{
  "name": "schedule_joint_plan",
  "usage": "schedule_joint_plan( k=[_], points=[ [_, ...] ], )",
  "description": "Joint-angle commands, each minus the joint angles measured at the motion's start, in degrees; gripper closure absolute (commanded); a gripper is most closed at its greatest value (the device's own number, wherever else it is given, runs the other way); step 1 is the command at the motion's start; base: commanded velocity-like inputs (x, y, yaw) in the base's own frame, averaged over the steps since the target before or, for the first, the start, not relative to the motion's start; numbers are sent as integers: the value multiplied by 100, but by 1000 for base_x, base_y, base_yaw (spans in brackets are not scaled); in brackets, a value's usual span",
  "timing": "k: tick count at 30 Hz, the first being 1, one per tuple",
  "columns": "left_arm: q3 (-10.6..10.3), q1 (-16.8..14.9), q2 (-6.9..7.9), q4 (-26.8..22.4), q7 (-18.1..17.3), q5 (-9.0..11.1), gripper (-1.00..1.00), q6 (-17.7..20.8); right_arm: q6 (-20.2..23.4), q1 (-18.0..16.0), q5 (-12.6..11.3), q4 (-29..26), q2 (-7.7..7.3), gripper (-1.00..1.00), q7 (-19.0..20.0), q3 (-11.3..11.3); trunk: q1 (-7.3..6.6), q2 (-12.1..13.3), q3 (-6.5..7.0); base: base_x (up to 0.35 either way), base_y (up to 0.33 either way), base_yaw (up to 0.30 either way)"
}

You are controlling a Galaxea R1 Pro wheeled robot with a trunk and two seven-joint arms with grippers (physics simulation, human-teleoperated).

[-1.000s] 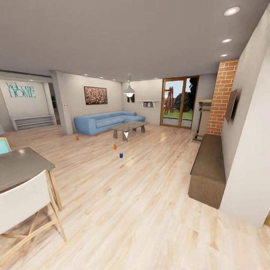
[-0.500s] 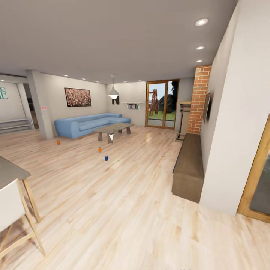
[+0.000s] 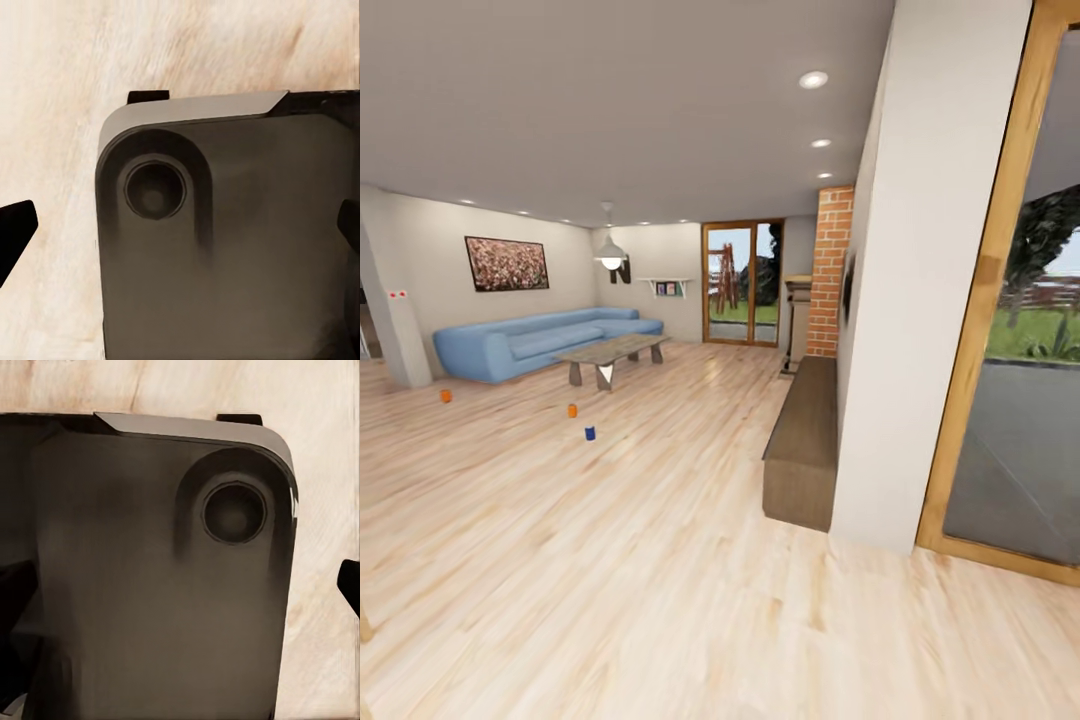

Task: Put the three can of soda from the living room inside the tash can in the kitchen.

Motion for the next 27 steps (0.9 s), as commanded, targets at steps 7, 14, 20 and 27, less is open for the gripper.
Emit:
schedule_joint_plan(
  k=[7, 14, 20, 27],
  points=[
    [1, -1, -3, 0, 2, -1, -100, -2, -5, 0, 0, -8, -5, -100, -1, 0, 0, 0, 42, 0, -297, -258],
    [1, -3, -4, 0, 2, 3, -100, -2, -3, 0, 0, -8, -8, -100, -1, 0, 0, 0, 83, 0, -297, -257],
    [1, -4, -33, 0, 13, 1, -100, -2, -4, 0, 0, -8, -9, -100, -1, 0, 0, 0, 118, 0, -297, -257],
    [-4, -4, -54, 0, 34, -2, -100, -2, -3, 0, 0, -6, -9, -100, -7, 0, 0, 0, 160, 0, -297, -255]
  ],
)
